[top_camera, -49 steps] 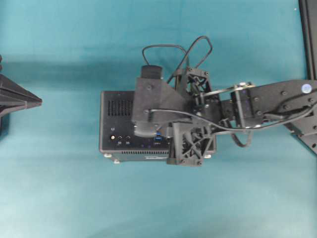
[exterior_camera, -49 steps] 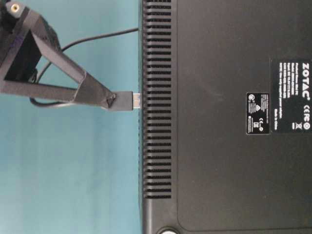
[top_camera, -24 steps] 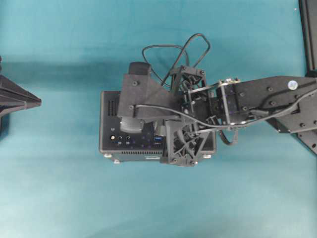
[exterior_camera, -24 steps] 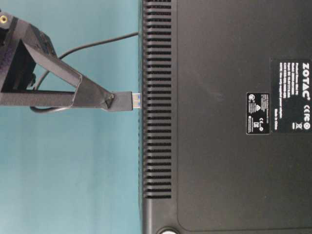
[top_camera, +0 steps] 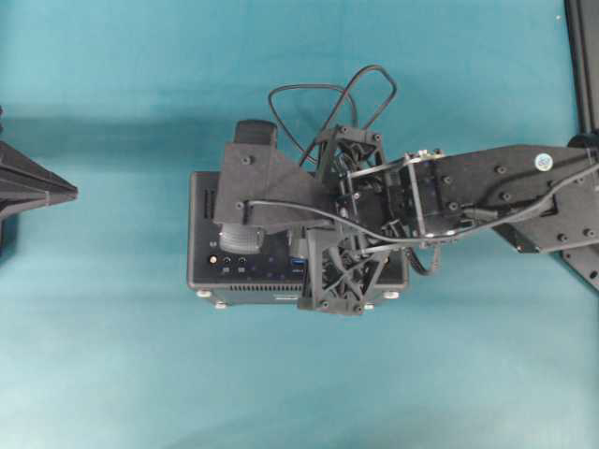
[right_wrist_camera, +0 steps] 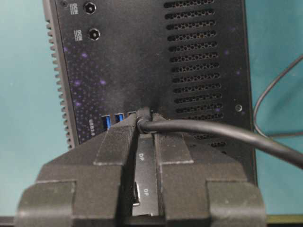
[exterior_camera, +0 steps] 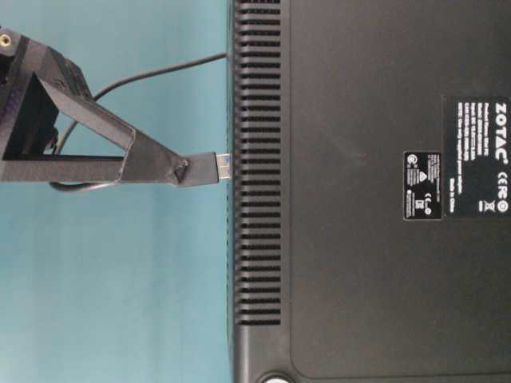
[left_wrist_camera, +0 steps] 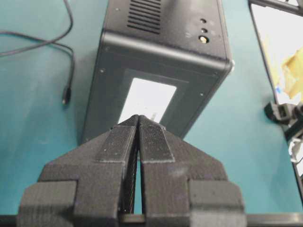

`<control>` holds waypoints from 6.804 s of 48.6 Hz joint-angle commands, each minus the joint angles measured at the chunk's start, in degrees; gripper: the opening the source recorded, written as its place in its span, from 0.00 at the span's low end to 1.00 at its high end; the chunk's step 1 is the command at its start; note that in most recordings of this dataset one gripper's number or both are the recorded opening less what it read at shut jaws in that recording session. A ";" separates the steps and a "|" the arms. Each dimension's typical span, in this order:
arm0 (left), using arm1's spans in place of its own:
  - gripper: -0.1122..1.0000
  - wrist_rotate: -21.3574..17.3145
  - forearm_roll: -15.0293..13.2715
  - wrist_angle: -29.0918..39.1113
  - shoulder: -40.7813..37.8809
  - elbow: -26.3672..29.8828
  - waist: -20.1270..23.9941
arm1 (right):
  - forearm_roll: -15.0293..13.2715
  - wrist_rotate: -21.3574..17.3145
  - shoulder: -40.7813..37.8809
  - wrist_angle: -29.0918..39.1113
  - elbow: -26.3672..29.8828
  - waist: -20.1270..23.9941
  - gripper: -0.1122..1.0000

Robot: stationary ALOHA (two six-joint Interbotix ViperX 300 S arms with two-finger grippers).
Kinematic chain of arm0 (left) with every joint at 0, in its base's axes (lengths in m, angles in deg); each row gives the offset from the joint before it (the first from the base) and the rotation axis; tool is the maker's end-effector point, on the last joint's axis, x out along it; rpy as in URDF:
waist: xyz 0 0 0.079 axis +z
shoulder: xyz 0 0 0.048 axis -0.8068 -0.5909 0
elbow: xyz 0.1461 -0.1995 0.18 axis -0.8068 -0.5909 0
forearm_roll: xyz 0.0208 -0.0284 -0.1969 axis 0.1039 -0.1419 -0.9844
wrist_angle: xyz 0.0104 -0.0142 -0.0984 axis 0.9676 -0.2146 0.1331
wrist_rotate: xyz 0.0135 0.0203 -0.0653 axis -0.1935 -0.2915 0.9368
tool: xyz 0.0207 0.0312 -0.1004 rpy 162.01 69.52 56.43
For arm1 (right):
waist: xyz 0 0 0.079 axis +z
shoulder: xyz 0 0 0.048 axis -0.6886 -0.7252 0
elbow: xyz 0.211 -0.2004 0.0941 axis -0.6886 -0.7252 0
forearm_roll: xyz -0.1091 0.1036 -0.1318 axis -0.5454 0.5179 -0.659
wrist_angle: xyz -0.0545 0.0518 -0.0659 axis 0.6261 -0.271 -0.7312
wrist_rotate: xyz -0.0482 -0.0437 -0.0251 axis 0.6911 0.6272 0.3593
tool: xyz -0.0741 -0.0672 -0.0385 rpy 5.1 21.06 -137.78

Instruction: Insert the USB into the PC box with both arms.

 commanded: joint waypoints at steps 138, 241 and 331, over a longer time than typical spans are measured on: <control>0.10 0.18 0.09 -0.09 0.53 1.23 0.00 | 3.87 -0.35 4.13 -6.59 -4.57 2.29 0.18; 0.10 0.26 0.09 0.00 1.23 0.97 0.00 | -1.23 -0.62 3.78 -2.46 0.00 0.44 0.43; 0.10 0.26 0.09 -0.09 1.23 0.88 0.00 | 1.93 -4.92 2.90 -3.16 -2.02 3.52 0.19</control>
